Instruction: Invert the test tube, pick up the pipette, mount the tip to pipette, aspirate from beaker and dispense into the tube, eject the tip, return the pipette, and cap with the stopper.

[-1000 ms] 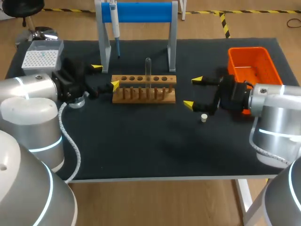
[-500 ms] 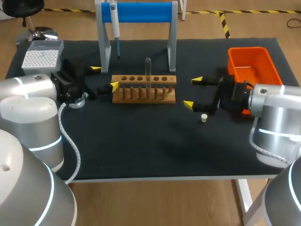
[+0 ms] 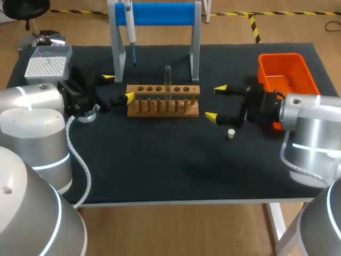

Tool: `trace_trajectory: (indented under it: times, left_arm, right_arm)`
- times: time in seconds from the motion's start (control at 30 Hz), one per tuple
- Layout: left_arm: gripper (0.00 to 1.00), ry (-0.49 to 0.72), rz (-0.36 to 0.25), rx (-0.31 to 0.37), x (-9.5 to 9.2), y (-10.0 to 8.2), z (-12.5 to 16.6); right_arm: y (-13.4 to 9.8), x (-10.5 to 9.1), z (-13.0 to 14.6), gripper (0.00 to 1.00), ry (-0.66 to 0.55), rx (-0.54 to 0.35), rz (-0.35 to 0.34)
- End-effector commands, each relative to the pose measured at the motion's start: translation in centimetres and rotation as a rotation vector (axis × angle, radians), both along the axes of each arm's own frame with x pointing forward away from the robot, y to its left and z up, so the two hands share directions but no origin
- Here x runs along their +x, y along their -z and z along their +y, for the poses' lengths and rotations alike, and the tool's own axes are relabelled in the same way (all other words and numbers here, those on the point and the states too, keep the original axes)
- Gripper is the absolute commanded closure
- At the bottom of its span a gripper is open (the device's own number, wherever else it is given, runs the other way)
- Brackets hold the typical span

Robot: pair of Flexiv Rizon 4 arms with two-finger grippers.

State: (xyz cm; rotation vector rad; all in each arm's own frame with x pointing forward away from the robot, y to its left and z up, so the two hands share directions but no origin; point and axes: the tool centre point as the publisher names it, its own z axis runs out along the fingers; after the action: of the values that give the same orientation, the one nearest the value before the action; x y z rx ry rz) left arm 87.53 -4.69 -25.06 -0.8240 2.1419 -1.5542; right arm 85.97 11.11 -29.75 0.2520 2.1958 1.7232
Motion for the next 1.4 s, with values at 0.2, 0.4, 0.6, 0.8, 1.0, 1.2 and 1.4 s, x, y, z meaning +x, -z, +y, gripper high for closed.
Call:
trace_trajectory:
  times: [0.2,0.4,0.6,0.8,1.0,1.2,1.4]
  left_arm:
    - [0.00,-0.003,-0.002,0.000,0.0,0.1,-0.1]
    - [0.00,-0.003,-0.002,0.000,0.0,0.1,-0.1]
    - [0.00,-0.003,-0.002,0.000,0.0,0.1,-0.1]
    - [0.00,-0.003,-0.002,0.000,0.0,0.1,-0.1]
    - [0.00,-0.003,-0.002,0.000,0.0,0.1,-0.1]
    - [0.00,-0.003,-0.002,0.000,0.0,0.1,-0.1]
    - [0.00,-0.003,-0.002,0.000,0.0,0.1,-0.1]
  right_arm:
    - [-0.4,3.3,2.4,0.00,-0.172,0.057,0.014]
    - [-0.7,5.0,4.0,0.00,-0.240,0.096,0.049]
    - [-1.4,6.1,5.8,0.00,-0.312,0.144,0.071]
    - [-1.8,6.6,7.4,0.00,-0.358,0.161,0.093]
    - [-1.7,7.3,8.9,0.00,-0.376,0.158,0.110]
    - [-1.7,8.2,10.1,0.00,-0.383,0.160,0.108]
    - [-1.6,9.0,11.1,0.00,-0.402,0.179,0.115]
